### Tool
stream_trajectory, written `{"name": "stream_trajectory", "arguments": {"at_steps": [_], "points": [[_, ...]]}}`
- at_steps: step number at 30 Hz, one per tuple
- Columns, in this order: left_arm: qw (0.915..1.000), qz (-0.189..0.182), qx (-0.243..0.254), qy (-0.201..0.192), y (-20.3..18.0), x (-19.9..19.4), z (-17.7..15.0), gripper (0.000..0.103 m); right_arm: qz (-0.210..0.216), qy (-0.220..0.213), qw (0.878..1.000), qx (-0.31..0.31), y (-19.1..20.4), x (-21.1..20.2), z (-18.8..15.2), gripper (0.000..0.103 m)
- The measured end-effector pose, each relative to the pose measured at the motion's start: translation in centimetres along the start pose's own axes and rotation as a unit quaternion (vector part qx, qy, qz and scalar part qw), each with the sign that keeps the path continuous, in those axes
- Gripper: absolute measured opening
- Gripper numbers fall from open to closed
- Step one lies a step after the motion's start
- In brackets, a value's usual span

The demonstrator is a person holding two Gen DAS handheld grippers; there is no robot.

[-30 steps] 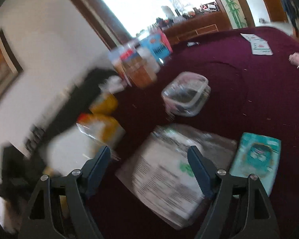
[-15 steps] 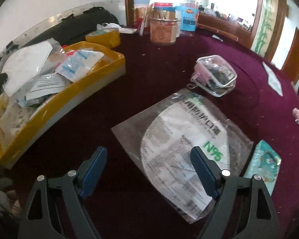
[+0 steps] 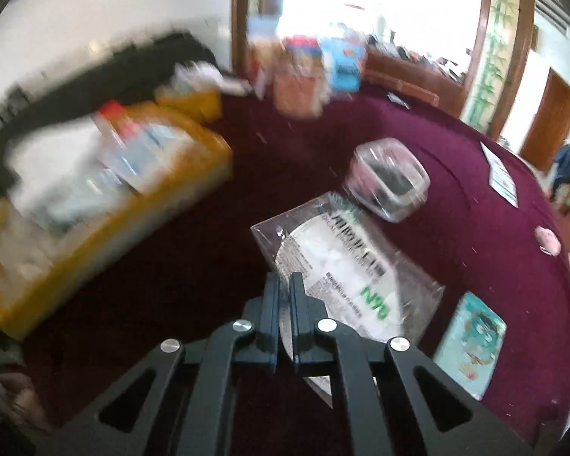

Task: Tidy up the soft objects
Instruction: 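Grasp the remaining face mask packet and drop it into the tray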

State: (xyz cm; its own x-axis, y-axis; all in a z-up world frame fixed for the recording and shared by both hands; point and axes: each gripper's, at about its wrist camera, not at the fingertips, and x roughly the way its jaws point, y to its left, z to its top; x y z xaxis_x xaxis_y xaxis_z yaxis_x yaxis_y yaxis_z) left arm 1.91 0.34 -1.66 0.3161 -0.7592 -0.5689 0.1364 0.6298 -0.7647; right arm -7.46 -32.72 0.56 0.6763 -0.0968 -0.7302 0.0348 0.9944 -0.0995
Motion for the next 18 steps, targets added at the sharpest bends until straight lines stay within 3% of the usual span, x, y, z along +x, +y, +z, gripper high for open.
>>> {"name": "stream_trajectory", "arguments": {"at_steps": [4,9,14,18], "points": [[0.9999,0.002,0.007,0.01,-0.3,-0.2,-0.7,0.002,0.057,-0.071,0.996,0.005,2.5,-3.2,3.6,0.004],[0.9998,0.001,0.001,0.02,0.0,-0.2,-1.2,0.002,0.133,-0.112,0.985,-0.011,7.2,-3.8,8.4,0.003],[0.9997,0.005,-0.003,0.022,0.6,-0.7,-1.5,0.002,0.186,-0.109,0.976,-0.028,11.9,-1.4,12.0,0.003],[0.9996,0.002,-0.011,0.024,1.0,-1.0,-1.7,0.003,0.201,-0.088,0.975,-0.028,14.0,1.7,13.1,0.004]]}}
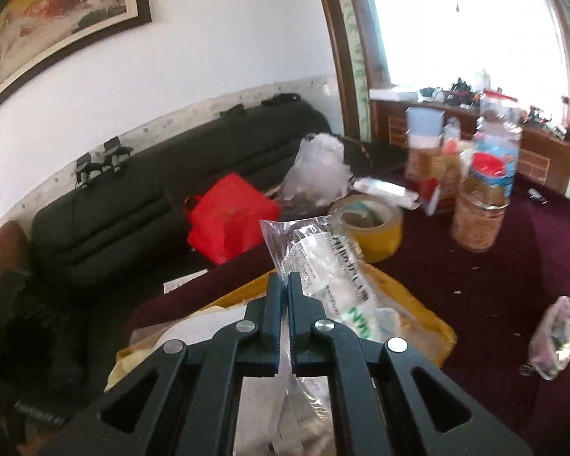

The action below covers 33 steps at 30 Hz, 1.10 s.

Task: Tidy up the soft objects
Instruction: 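Grasp the remaining face mask packet and drop it into the tray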

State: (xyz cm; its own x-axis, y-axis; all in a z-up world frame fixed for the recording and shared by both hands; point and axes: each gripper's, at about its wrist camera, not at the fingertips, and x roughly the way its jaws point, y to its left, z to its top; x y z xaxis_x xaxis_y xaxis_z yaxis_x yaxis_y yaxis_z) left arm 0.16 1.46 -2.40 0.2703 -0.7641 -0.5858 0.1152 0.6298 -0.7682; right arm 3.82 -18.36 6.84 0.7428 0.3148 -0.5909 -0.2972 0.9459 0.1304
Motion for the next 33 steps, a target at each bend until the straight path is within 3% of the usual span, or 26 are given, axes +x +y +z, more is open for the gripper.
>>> {"name": "stream_trajectory", "arguments": {"at_steps": [3,4,5,6,7,8,12,18,20,22,26,30,33], "points": [[1.0,0.005,0.002,-0.002,0.1,-0.1,-0.1,0.009,0.008,0.009,1.0,0.015,-0.4,2.4,-0.4,0.009],[1.0,0.004,0.006,0.001,0.0,-0.1,-0.1,0.018,0.022,0.017,0.999,0.025,-0.8,3.0,-0.6,0.015],[1.0,0.005,0.007,0.003,0.0,-0.1,-0.2,0.022,0.038,0.025,0.998,0.036,-1.2,3.5,-0.9,0.029],[0.9999,0.005,0.011,0.003,0.0,-0.1,-0.3,0.035,0.046,0.026,0.998,0.046,-1.5,3.6,-1.2,0.038],[0.9997,0.008,0.021,-0.001,-0.2,-0.2,-0.4,0.045,0.058,0.021,0.996,0.059,-1.9,3.5,-1.4,0.055],[0.9995,0.013,0.028,-0.006,-0.4,-0.4,-0.5,0.048,0.068,0.012,0.995,0.068,-2.1,3.1,-1.6,0.063],[0.9971,0.035,0.056,-0.037,-0.8,-1.3,-0.6,0.051,0.096,-0.019,0.989,0.109,-3.4,0.8,-1.9,0.067],[0.9868,0.086,0.108,-0.084,-2.2,-2.1,-1.2,0.051,0.092,-0.029,0.983,0.156,-5.7,-3.1,-4.6,0.072],[0.9813,0.099,0.132,-0.1,-3.4,-2.2,-1.7,0.057,0.085,-0.029,0.98,0.176,-7.0,-4.4,-6.1,0.072],[0.9769,0.102,0.15,-0.112,-4.6,-2.1,-2.2,0.074,0.078,-0.033,0.976,0.2,-8.4,-6.1,-7.8,0.073],[0.9705,0.095,0.191,-0.113,-7.5,-0.6,-3.1,0.079,0.048,-0.048,0.964,0.256,-11.7,-9.9,-11.0,0.078],[0.9727,0.078,0.208,-0.068,-9.9,2.2,-3.6,0.079,-0.063,-0.05,0.956,0.283,-14.8,-14.5,-13.8,0.078],[0.9698,0.079,0.225,-0.052,-11.6,3.9,-4.2,0.08,-0.148,-0.041,0.948,0.279,-17.2,-17.6,-15.1,0.078]]}}
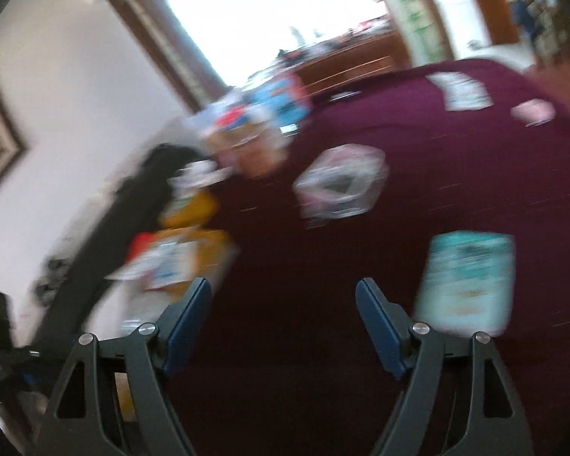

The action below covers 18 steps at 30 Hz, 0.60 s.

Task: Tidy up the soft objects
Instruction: 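Grasp the teal snack pouch with the right tool while the left tool grasps the pink-lid box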

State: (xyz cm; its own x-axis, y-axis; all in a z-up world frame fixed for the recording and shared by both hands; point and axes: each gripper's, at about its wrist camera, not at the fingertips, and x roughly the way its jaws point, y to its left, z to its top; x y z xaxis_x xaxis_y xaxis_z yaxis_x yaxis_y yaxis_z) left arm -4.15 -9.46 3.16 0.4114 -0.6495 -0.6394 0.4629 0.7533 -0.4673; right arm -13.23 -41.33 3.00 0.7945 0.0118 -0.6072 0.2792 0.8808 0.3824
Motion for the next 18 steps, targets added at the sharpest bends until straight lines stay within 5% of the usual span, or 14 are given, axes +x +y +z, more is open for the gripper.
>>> {"name": "stream_trajectory", "arguments": {"at_steps": [5,10,13,18], "points": [[0.999,0.006,0.04,0.019,-3.4,2.1,0.2,0.08,-0.143,0.032,0.989,0.006,-5.7,0.8,1.2,0.079],[0.9982,0.008,0.051,0.031,-5.2,3.5,0.3,0.08,-0.143,0.066,0.987,0.025,-7.4,3.7,0.9,0.078],[0.9967,0.018,0.069,0.039,-6.5,4.8,0.8,0.08,-0.161,0.072,0.984,0.016,-7.4,4.4,1.7,0.044],[0.9913,0.029,0.113,0.061,-9.2,8.1,2.1,0.087,-0.144,0.061,0.988,0.01,-7.8,5.0,2.2,0.041]]}}
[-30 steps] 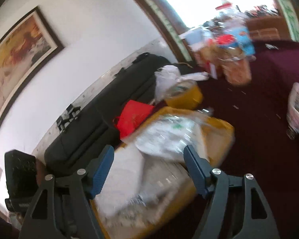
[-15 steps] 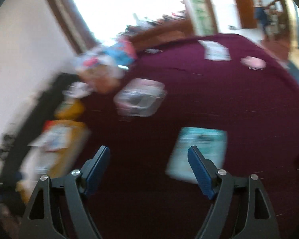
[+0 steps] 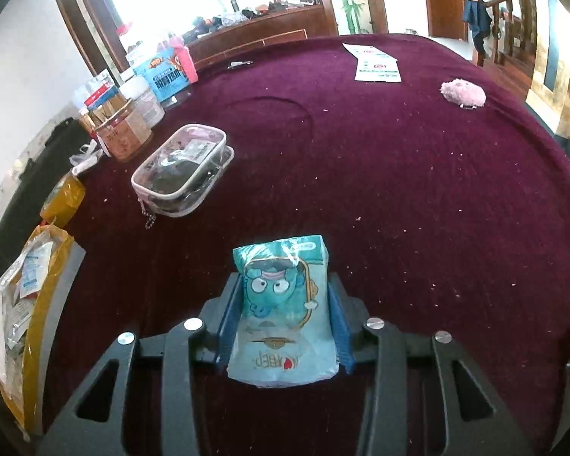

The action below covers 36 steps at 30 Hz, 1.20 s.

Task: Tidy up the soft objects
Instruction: 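Grasp the teal snack pouch with the right tool while the left tool grasps the pink-lid box, then lower the pouch and pink-lid box into the tray and open both tools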

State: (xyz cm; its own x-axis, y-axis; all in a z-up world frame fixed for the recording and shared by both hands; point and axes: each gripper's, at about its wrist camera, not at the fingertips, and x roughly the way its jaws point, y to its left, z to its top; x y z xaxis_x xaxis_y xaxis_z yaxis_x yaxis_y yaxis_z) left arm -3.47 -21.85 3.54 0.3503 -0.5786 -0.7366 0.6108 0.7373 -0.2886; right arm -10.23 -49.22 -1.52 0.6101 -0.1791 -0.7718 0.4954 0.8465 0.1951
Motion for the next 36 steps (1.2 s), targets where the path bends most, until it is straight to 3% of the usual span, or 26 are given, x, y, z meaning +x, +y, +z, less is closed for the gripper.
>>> {"name": "stream_trajectory", "arguments": {"at_steps": [4,7,12,19,22,26,29,31,33,36], "points": [[0.9976,0.003,0.038,0.058,-2.1,4.1,2.0,0.087,0.043,-0.007,0.999,0.026,-0.6,-0.2,-0.2,0.034],[0.9952,0.006,0.065,0.073,-3.9,6.3,3.6,0.087,0.074,-0.011,0.996,0.041,-0.8,-0.4,-0.2,0.034],[0.9896,0.041,0.109,0.084,-6.5,10.9,7.1,0.088,0.08,-0.002,0.995,0.063,-1.4,-0.2,-0.3,0.034],[0.9894,0.057,0.086,0.102,-6.1,17.5,11.6,0.091,0.09,0.001,0.993,0.077,-1.9,-0.1,-0.3,0.034],[0.9859,0.043,0.09,0.134,-6.0,20.3,12.8,0.092,0.092,0.001,0.993,0.078,-1.9,-0.1,-0.3,0.034],[0.9849,0.052,0.08,0.145,-5.9,22.1,13.0,0.092,0.092,0.001,0.993,0.078,-1.9,0.0,-0.3,0.035],[0.9801,0.067,0.105,0.155,-6.6,23.1,12.4,0.092,0.092,0.001,0.993,0.078,-1.9,0.0,-0.3,0.035],[0.9751,0.084,0.129,0.159,-7.1,23.7,11.7,0.078,0.094,0.001,0.992,0.08,-2.0,0.0,-0.3,0.035],[0.9731,0.099,0.131,0.162,-6.9,23.9,11.2,0.078,0.094,0.001,0.992,0.081,-2.0,0.0,-0.3,0.035],[0.9755,0.091,0.118,0.162,-6.1,23.4,11.0,0.077,0.095,0.0,0.992,0.081,-2.0,0.0,-0.3,0.035]]}}
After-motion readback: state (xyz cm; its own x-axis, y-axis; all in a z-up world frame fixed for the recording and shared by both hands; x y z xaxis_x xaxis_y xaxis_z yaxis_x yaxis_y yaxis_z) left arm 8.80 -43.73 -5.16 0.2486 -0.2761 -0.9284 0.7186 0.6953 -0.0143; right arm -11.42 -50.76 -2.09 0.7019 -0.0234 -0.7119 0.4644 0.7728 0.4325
